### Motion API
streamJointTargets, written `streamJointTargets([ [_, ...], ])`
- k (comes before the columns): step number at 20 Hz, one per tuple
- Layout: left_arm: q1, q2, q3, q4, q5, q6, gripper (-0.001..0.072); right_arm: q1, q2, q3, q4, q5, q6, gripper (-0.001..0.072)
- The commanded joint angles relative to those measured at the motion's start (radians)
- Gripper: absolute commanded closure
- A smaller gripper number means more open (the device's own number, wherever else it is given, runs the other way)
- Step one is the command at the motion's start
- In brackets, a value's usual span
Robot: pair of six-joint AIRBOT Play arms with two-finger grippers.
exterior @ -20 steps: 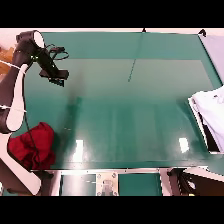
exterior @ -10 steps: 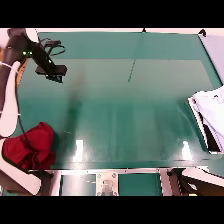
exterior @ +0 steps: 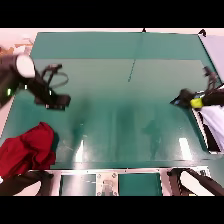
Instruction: Fold the shirts.
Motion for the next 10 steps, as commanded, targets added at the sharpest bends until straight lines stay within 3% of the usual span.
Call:
streamJointTargets([
  [1,-0.051,0.179,-0.243,0.0,0.073,-0.071,0.0685,0.149,0.098,-0.173,0.01,-0.099,-0.019,0.0698],
  [10,-0.051,0.189,-0.256,-0.003,0.105,-0.096,0.0684,0.196,0.101,-0.178,0.009,-0.075,-0.021,0.0698],
])
